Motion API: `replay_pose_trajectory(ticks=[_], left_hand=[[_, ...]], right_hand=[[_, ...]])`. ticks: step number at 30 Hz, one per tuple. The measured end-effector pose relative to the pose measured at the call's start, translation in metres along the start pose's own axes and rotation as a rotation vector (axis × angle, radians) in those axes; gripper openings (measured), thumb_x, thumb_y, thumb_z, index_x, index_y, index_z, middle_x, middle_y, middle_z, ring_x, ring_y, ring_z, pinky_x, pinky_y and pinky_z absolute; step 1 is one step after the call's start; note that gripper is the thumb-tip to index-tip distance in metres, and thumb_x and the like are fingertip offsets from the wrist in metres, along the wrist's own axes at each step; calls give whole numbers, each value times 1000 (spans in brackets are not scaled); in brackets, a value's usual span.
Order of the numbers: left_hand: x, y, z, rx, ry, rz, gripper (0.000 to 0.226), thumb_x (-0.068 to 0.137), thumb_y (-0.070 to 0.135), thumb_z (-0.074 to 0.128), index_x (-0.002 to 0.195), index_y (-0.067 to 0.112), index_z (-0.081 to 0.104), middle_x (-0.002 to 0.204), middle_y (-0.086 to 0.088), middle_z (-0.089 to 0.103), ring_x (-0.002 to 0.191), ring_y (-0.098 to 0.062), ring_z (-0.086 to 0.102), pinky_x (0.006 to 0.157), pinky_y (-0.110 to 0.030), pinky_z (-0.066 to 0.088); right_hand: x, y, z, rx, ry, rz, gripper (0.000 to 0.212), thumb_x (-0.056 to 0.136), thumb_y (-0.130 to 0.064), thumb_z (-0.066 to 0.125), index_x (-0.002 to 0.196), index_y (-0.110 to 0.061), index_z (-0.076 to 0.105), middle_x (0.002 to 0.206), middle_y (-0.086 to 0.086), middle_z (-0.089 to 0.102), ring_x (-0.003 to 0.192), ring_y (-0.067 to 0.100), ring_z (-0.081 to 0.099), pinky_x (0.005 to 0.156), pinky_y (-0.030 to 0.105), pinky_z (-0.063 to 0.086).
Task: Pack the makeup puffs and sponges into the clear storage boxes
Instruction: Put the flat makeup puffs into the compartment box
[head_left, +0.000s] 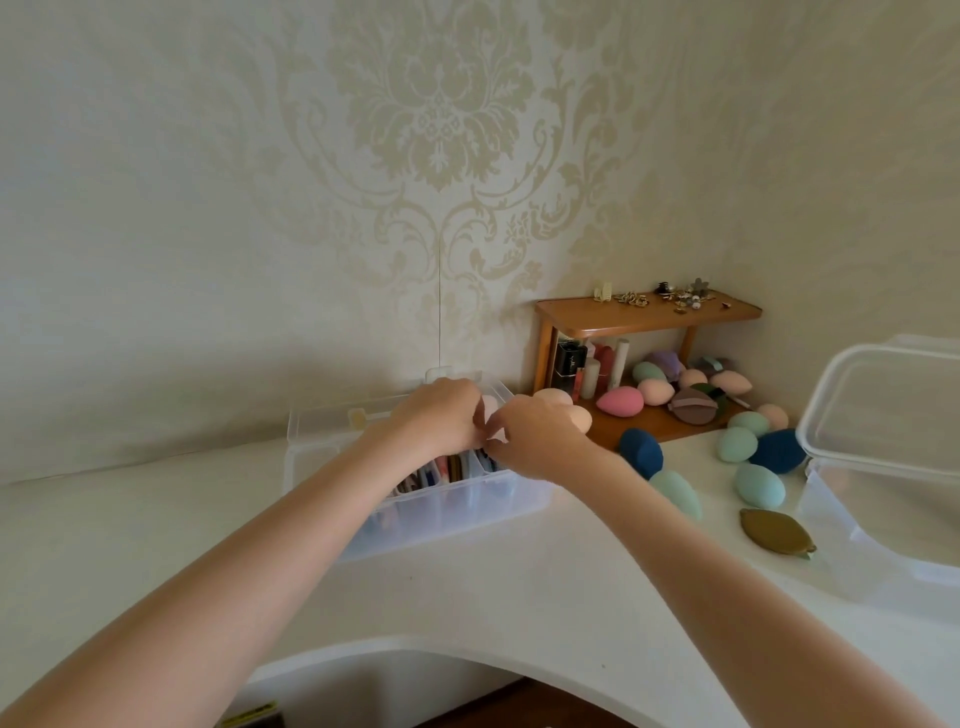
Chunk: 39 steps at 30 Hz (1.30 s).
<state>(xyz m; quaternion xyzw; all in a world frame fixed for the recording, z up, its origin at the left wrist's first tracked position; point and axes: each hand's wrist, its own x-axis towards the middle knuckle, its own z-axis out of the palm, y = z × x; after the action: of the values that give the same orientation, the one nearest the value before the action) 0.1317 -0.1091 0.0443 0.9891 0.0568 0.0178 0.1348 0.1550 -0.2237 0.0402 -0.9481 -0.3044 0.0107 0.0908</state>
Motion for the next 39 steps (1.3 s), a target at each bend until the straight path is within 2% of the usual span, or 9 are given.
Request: replay_pose_trajectory(ticks=[3, 8, 12, 17, 21, 24, 30, 36, 39], left_hand=[[-2, -4, -6, 20, -26, 31, 23, 89, 19, 53, 104, 11, 68, 110, -6, 68, 99, -25, 63, 86, -33, 51], [-3, -5, -9, 22, -94, 59, 27, 89, 20, 51, 106, 7, 67, 112, -11, 68, 98, -26, 64, 85, -34, 51], [-5, -8, -8, 12, -110, 81, 27, 88, 19, 49, 102, 5, 67, 109, -14, 68, 91, -25, 63, 85, -39, 51], [2, -3, -19, -84, -23, 153, 21, 89, 17, 51, 98, 13, 69, 110, -1, 67, 102, -20, 62, 93, -35, 50], [19, 8, -19, -110, -35, 221, 19, 90, 20, 52, 97, 14, 70, 109, 0, 67, 101, -17, 61, 89, -31, 49], [32, 15, -11, -96, -64, 246, 19, 91, 22, 53, 99, 16, 69, 110, 2, 66, 96, -12, 57, 81, -25, 43], [50, 16, 2, -83, -104, 252, 17, 91, 20, 53, 94, 16, 69, 99, 6, 64, 84, -7, 53, 61, -13, 33], [51, 15, 3, -71, -95, 267, 17, 91, 19, 52, 93, 16, 69, 92, 11, 57, 83, -5, 52, 61, -12, 33], [46, 14, 1, -80, -128, 281, 18, 91, 19, 52, 96, 17, 69, 101, 7, 64, 91, -7, 55, 75, -18, 38]], right_hand=[[-1, 8, -11, 91, -109, -69, 31, 90, -25, 57, 121, -20, 61, 110, -1, 61, 88, 12, 48, 57, 11, 30], [6, 2, 0, -50, 34, 60, 21, 94, -24, 51, 112, -22, 62, 77, -5, 42, 57, 10, 28, 63, 22, 31], [5, 1, 9, -86, 141, 80, 21, 96, -17, 44, 110, -15, 60, 63, -2, 31, 54, 11, 24, 64, 28, 34], [9, 37, -14, 264, 239, 24, 20, 93, -23, 51, 104, -13, 66, 85, -3, 57, 77, 14, 53, 62, 21, 41], [17, 102, -31, 285, 388, 282, 22, 95, -16, 48, 100, -5, 66, 90, 9, 64, 77, 17, 56, 60, 28, 46], [23, 145, -30, 185, 315, 479, 27, 95, -12, 45, 109, 2, 63, 99, 15, 63, 83, 24, 55, 62, 26, 40], [47, 192, -1, 82, 184, 659, 57, 92, -5, 49, 144, -5, 26, 145, 18, 33, 129, 39, 38, 103, 44, 38], [46, 199, 7, -58, 206, 595, 61, 88, 1, 54, 142, -2, 27, 141, 20, 31, 124, 38, 45, 99, 42, 43], [35, 188, -1, -122, 223, 591, 48, 90, -3, 54, 135, -1, 37, 136, 20, 36, 116, 36, 53, 91, 38, 49]])
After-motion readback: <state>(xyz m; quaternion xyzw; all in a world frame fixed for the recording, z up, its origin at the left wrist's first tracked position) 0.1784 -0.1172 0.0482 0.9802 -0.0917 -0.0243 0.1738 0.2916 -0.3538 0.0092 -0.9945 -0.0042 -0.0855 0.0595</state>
